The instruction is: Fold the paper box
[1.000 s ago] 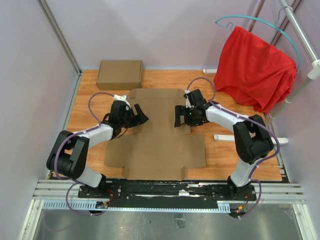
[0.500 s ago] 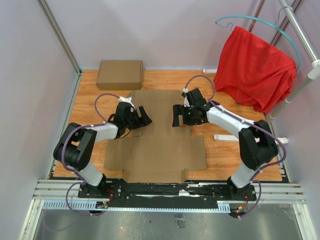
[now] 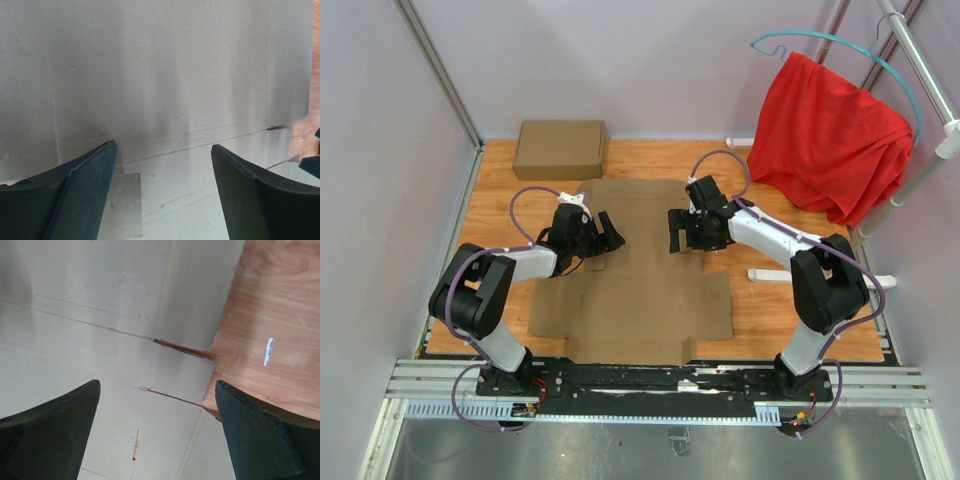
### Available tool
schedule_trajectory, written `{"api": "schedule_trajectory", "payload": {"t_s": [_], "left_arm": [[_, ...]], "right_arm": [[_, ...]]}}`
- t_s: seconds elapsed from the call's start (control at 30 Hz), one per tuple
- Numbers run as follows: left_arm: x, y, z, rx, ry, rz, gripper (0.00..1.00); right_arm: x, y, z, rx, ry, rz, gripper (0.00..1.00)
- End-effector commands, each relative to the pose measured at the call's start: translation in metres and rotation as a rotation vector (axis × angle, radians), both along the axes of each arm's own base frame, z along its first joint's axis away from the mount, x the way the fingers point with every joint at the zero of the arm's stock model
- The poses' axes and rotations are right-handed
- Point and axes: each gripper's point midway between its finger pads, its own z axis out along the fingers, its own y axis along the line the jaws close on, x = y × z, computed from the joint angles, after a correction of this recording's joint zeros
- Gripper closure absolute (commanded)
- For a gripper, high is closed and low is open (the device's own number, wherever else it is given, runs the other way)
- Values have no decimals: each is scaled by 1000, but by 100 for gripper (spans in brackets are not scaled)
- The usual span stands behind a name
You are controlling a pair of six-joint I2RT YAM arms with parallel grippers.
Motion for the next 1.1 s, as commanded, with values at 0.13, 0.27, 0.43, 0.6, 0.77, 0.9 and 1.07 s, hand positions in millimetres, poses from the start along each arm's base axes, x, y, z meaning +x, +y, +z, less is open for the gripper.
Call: {"api": "schedule_trajectory", "payload": {"t_s": [0.13,0.27,0.43,0.6,0.77,0.9,1.07], "left_arm": [[-19,12,-33,76,110,13,16],[-20,13,-34,76,113,13,16],[-21,12,-37,72,119,11,16],[-22,11,-39,71,125,9,16],[-23,11,-41,67,128,6,17],[-23,10,-40,66,128,4,17],[-23,11,-43,67,134,4,17]], "right_arm": [[-27,-18,-43,-69,104,-64,2],[-35,-18,-53,-59,124,-68,2],[-39,-7,-58,-3,138,-42,2],[-39,9,-54,46,125,-8,1],[-35,20,-37,60,84,10,1],[-32,29,-20,76,54,22,2],[-31,41,-2,101,22,40,2]]}}
